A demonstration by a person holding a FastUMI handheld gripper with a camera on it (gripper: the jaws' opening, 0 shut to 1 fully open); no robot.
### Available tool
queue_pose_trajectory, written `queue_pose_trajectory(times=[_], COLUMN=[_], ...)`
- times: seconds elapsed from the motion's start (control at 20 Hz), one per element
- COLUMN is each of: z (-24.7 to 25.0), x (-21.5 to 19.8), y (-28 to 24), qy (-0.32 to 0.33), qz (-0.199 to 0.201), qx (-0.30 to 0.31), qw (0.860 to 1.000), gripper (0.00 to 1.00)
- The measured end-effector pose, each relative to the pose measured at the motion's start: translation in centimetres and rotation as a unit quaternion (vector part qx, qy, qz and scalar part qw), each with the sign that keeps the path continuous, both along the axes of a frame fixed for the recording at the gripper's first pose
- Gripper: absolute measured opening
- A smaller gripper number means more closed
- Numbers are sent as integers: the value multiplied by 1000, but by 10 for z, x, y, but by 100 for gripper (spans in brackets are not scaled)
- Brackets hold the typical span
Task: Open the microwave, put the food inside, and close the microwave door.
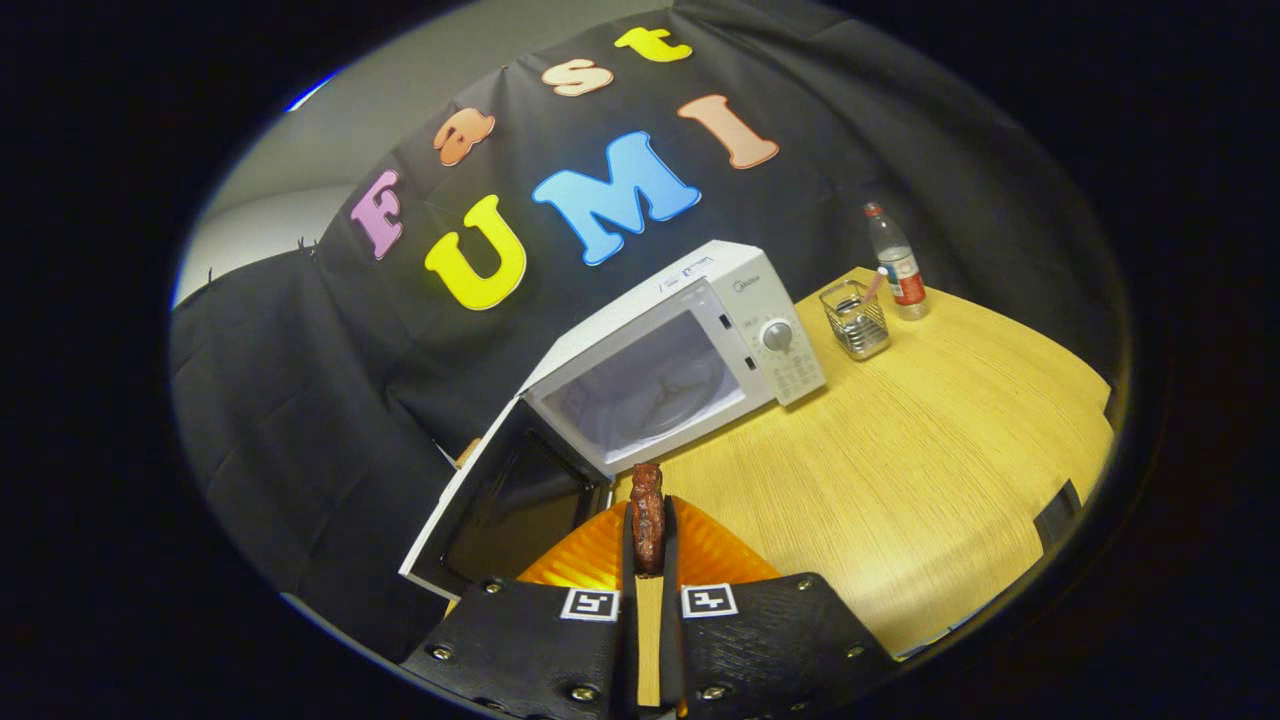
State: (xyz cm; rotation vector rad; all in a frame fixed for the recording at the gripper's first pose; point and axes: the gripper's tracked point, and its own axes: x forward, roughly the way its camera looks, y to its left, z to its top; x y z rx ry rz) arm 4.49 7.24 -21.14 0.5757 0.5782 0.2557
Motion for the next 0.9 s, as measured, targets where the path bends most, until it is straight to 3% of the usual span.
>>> queue_pose_trajectory(times=[0.4, 0.9], z=[-8, -31], x=[74, 164], y=[43, 60], qy=[-3, -11], qz=[23, -1], qx=[27, 64], qw=[999, 998], gripper=[8, 8])
